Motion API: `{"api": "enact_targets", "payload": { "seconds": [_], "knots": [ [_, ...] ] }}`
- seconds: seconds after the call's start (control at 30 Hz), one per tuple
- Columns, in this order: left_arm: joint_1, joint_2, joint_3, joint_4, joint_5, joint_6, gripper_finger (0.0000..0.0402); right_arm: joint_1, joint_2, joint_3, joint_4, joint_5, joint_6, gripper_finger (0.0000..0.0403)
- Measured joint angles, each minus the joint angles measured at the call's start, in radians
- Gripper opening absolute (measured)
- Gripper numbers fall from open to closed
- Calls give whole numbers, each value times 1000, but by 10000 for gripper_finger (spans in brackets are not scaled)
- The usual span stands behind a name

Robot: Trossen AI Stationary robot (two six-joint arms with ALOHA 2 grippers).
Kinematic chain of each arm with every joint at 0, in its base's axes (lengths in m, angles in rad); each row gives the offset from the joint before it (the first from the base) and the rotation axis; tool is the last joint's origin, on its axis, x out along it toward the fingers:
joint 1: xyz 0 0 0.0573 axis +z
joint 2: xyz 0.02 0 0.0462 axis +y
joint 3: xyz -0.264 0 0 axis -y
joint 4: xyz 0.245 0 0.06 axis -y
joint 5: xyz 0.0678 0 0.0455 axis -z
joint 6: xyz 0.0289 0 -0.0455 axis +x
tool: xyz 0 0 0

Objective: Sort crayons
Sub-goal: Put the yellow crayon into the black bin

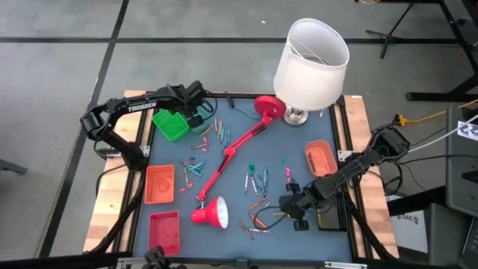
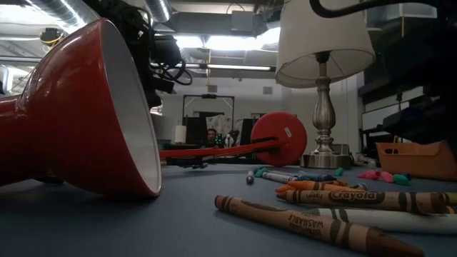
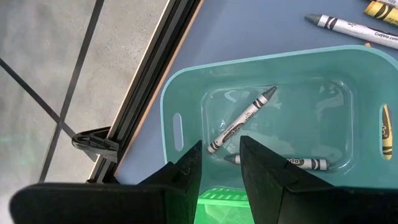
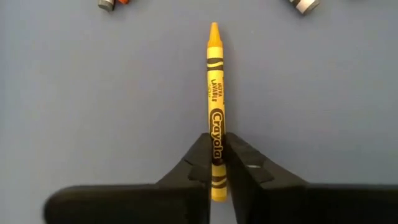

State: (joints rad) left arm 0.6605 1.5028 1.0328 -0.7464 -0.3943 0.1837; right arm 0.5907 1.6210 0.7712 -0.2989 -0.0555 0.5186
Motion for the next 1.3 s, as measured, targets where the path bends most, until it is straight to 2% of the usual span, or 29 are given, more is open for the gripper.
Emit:
{"api": "enact_targets", "payload": {
  "seconds": [0.13, 0.27, 0.53, 0.87, 1.03, 1.3],
  "knots": [
    [0, 0, 0, 0, 0, 0, 92, 0, 0, 0, 0, -3, 0, 10],
    [-1, 0, 0, 0, 4, -33, 92, -1, 0, 0, 2, -7, 0, 20],
    [-4, 0, 0, 0, 93, -47, 92, -2, 0, -1, 4, -8, 0, 31],
    [-31, 0, 0, 0, 97, -47, 92, -2, 3, 61, -7, -9, -8, 32],
    [-51, 0, 0, 3, 97, -46, 92, -2, -10, 130, -130, -43, -33, 32],
    [-85, 0, 0, 7, 97, -46, 92, -2, -41, 301, -506, -43, -33, 32]
  ]
}}
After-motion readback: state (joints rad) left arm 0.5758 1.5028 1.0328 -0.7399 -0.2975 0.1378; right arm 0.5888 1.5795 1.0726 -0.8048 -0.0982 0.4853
